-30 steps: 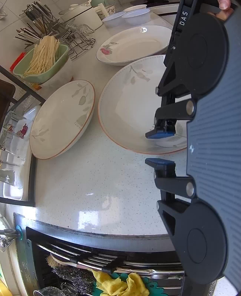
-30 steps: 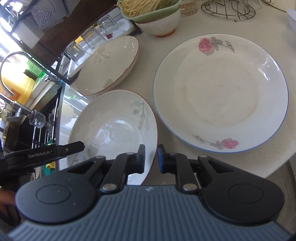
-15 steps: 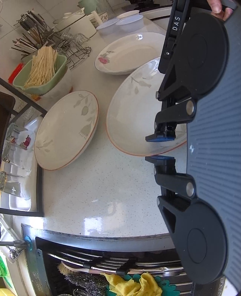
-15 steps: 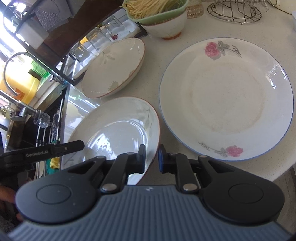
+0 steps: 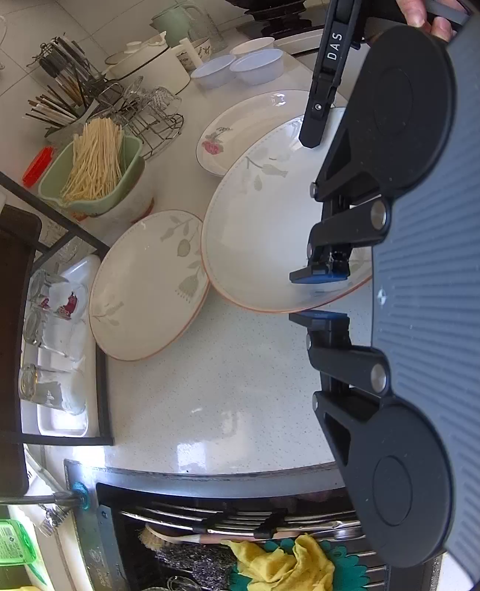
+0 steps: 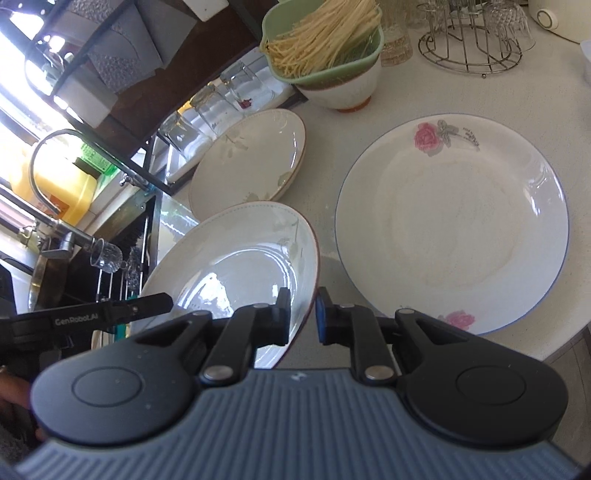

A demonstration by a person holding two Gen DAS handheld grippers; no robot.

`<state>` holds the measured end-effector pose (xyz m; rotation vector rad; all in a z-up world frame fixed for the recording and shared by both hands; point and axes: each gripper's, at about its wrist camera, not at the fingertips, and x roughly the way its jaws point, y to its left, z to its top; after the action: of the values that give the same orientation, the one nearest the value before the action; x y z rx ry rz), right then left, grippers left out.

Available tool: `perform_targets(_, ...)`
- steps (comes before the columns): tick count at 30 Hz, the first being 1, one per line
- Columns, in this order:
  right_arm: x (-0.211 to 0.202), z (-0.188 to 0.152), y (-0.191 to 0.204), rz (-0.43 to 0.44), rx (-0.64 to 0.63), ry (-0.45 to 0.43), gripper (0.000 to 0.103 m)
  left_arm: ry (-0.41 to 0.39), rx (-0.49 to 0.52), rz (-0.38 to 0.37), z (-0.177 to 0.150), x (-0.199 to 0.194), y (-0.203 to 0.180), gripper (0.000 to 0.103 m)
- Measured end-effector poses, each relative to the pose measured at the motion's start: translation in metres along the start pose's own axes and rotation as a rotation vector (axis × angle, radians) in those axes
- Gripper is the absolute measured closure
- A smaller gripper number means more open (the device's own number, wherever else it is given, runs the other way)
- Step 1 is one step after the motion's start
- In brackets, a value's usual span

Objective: Organize plates and bowls
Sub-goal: 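Lift the leaf plate and carry it over the pink rose plate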

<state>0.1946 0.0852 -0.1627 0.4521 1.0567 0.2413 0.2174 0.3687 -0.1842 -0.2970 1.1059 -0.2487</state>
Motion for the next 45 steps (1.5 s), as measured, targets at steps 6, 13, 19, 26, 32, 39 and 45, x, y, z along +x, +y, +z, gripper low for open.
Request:
perform_targets(6, -0.012, 0.014, -0.010, 0.022, 0.013, -0.004, 0.086, 0.009, -0.010, -0.013, 0.006, -0.005, -0.018, 0.086)
perform_targets(13, -0.016, 0.041, -0.040, 0.047, -0.024, 0.007, 0.086, 0.007, -0.040, -0.001, 0.008, 0.012, -0.051, 0.086)
perform_targets(19, -0.011, 0.067, -0.070, 0.086, -0.066, 0.042, 0.086, -0.002, -0.084, 0.005, 0.019, 0.030, -0.074, 0.086)
perform_targets(26, -0.006, 0.076, -0.101, 0.079, -0.055, 0.037, 0.086, 0.042, -0.014, 0.006, 0.033, 0.054, -0.102, 0.086)
perform_targets(32, -0.002, 0.079, -0.128, 0.063, -0.051, 0.050, 0.086, 0.074, 0.004, 0.003, 0.030, 0.076, -0.120, 0.086)
perform_targets(39, 0.001, 0.088, -0.146, 0.061, -0.085, 0.078, 0.086, 0.076, -0.067, 0.019, 0.029, 0.088, -0.131, 0.086)
perform_targets(45, 0.004, 0.088, -0.152, 0.063, -0.131, 0.107, 0.086, 0.084, -0.076, 0.049, 0.032, 0.092, -0.138, 0.086)
